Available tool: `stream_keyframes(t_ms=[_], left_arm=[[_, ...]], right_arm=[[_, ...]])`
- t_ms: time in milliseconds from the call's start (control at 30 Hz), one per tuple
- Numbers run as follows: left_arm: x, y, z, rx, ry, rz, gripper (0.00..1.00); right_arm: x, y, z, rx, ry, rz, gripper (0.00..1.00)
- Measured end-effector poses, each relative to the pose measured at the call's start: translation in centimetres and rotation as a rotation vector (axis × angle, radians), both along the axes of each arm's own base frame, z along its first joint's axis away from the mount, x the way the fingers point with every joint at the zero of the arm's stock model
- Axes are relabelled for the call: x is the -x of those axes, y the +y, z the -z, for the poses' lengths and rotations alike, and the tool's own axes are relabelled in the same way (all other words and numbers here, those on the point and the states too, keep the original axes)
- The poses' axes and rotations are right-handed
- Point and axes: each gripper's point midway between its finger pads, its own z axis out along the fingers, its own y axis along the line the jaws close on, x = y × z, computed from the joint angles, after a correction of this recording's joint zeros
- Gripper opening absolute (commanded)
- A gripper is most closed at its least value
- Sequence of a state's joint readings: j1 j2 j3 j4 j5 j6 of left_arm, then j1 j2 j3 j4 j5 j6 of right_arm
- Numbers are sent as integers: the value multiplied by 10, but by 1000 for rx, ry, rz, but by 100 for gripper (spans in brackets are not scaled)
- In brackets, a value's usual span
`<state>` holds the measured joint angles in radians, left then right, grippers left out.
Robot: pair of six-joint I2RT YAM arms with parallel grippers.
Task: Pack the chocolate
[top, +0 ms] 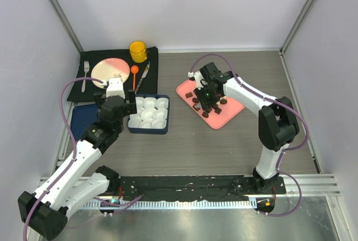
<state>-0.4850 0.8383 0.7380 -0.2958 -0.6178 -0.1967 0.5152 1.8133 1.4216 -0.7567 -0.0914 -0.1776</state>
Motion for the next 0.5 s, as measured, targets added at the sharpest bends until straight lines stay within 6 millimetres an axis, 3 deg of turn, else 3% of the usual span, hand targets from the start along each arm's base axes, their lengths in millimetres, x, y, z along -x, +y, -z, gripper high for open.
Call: stream_keyframes(t_ms=[500], left_arm=[[0,0,0,1,0,1,99]], right_arm=[[-6,5,-8,-22,-22,-3,34]])
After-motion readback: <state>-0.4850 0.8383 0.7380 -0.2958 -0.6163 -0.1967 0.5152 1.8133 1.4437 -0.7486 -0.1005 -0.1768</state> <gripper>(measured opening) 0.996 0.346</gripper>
